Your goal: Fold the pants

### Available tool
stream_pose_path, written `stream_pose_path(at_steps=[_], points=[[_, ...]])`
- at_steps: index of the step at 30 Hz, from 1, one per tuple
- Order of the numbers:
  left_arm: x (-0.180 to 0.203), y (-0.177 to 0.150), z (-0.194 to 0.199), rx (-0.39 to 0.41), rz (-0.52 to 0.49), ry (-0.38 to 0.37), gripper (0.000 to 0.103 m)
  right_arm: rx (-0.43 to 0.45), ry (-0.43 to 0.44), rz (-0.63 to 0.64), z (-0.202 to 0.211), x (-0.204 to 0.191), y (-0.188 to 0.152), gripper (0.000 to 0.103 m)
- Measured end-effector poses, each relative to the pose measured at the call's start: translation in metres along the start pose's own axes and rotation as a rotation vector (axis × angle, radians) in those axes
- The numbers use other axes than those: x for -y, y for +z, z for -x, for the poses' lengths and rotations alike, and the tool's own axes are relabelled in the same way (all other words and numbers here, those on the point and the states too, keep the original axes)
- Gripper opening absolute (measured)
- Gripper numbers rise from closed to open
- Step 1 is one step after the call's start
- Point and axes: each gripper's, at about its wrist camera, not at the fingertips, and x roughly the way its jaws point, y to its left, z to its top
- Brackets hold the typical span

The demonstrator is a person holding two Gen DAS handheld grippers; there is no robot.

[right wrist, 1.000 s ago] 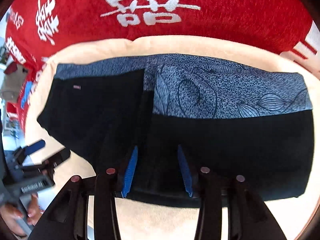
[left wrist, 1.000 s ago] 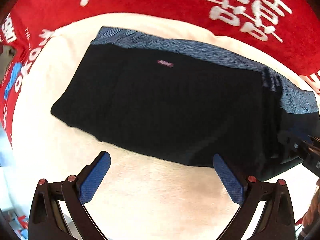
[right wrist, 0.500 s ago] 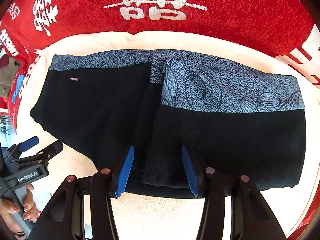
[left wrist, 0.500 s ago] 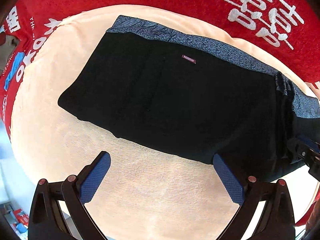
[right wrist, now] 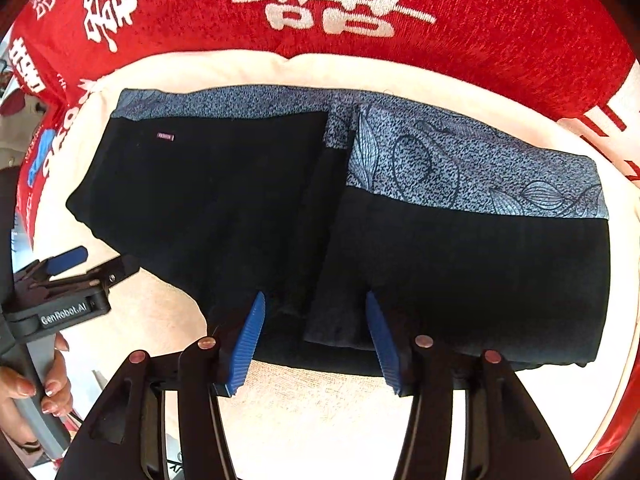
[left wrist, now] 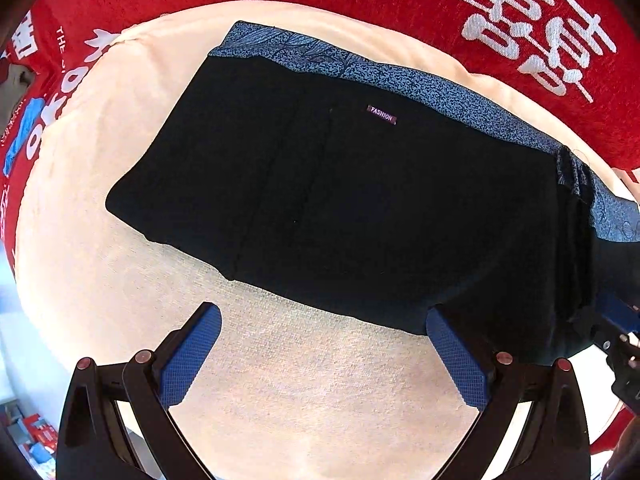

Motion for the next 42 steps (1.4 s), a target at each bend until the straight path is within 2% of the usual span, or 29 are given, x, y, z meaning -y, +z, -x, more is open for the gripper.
stream_pose_path(at_steps=[16, 19, 22, 25, 27, 31, 36, 42], points=[[-0.019, 0.007, 0.003, 0.009, 0.020, -0.043, 0.103, -0.004, 0.001, 0.005, -0.006, -0.001, 0.002, 0.064], [-0.025, 0.006, 0.006, 0.020, 0.029, -0.072, 0.103, -0.004, -0.001, 0.004, -0.006, -0.002, 0.001, 0.064], [-0.045, 0.009, 0.011, 0.046, 0.081, -0.209, 0.103, -0.005, 0.001, 0.003, -0.005, -0.002, 0.002, 0.064], [-0.083, 0.009, 0.010, 0.083, 0.231, -0.353, 0.103, -0.002, 0.011, -0.005, -0.006, 0.000, 0.002, 0.064], [-0.106, 0.009, 0.004, 0.096, 0.306, -0.411, 0.103, 0.000, 0.015, -0.006, -0.006, 0.001, 0.002, 0.065], [-0.133, 0.009, -0.012, 0.092, 0.376, -0.509, 0.103, 0.005, 0.016, 0.001, -0.006, 0.000, 0.001, 0.066], [-0.144, 0.010, -0.017, 0.156, 0.413, -0.625, 0.103, 0.016, 0.016, 0.011, -0.006, 0.000, 0.000, 0.066], [-0.136, 0.025, -0.016, 0.175, 0.461, -0.680, 0.103, 0.022, 0.019, 0.004, -0.005, 0.000, -0.001, 0.066]])
